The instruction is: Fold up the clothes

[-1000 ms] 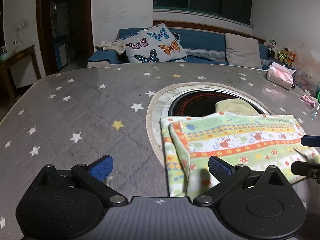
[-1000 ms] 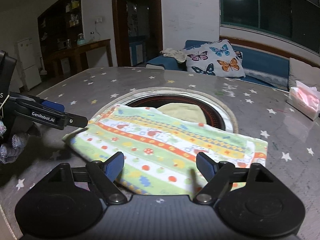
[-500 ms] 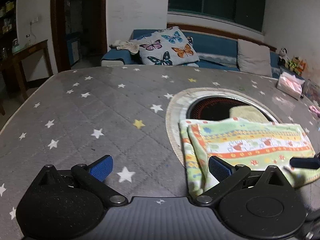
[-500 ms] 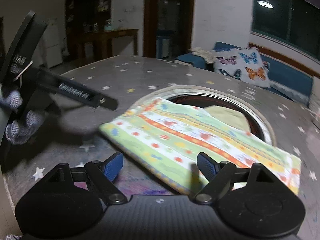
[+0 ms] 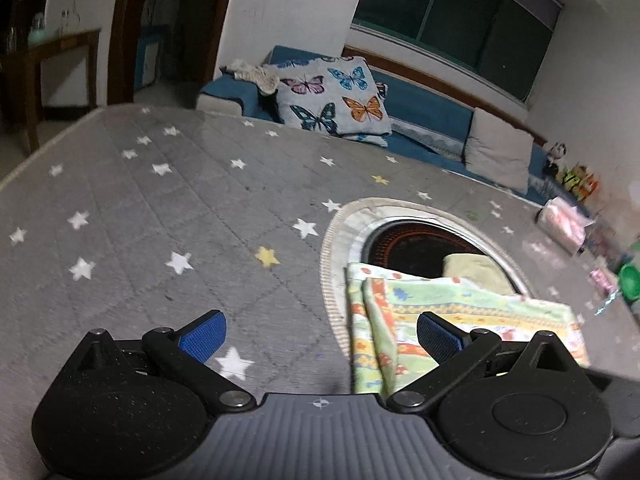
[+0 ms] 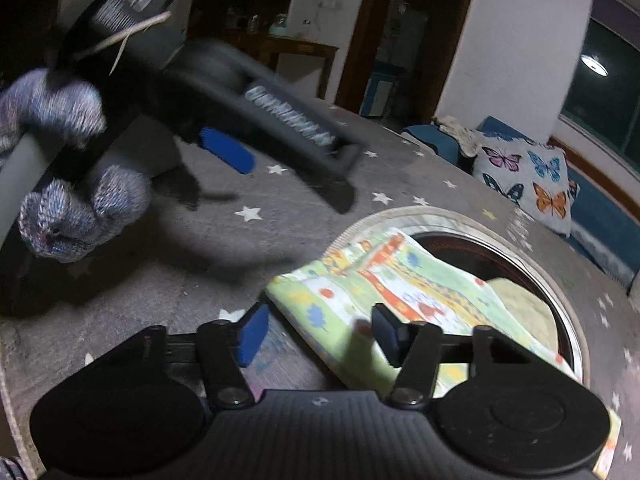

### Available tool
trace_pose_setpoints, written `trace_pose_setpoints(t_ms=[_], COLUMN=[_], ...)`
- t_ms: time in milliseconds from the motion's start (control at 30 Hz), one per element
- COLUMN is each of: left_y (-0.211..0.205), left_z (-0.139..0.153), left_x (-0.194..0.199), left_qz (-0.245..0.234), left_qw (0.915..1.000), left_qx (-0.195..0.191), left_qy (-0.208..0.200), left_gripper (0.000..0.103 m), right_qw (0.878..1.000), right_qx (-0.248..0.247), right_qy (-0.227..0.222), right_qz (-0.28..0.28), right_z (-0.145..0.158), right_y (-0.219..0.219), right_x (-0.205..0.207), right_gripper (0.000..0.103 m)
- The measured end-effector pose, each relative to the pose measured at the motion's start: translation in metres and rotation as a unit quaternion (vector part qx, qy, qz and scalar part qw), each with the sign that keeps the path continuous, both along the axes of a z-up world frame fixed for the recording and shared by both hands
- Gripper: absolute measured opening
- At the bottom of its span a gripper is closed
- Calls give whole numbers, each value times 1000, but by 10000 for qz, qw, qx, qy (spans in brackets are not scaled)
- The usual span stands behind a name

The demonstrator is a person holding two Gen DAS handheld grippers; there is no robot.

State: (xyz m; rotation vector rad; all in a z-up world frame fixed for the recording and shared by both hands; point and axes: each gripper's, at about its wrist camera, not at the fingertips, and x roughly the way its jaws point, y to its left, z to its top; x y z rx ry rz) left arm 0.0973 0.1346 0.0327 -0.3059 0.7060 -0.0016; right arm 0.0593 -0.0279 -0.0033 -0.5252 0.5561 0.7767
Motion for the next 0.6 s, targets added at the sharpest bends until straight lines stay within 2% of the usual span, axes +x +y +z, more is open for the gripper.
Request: trace_pose_setpoints(t_ms=[100, 133, 233, 333, 567, 600], left_y=[0, -1, 0, 0, -4, -5], left_z=[-2, -3, -6, -9, -20, -23], left_x=[2, 4, 6, 8, 14, 16], left_qz=[-72, -90, -134, -146, -123, -127], left_qw=[9996, 9993, 9976, 9943, 9815, 9789], left_qx=[-244, -336, -643, -1001, -1805, -1921], left_qy=[73, 119, 237, 323, 634, 691], left_gripper=[103, 103, 103, 103, 102, 99], right_qw=[9997, 9995, 9997, 9999, 9982, 9979], right_qx=[-210, -256, -179, 62, 567, 618], right_qy=[-129, -164, -161, -112, 45, 71], right_qz=[95, 94, 40, -35, -176, -188], right_z=[-6, -7, -6, 2, 19, 21], right_y=[10, 12, 11, 3, -17, -19], right_x=[-3, -4, -3, -1, 1, 2], right_gripper=[37, 29, 16, 11, 9, 9])
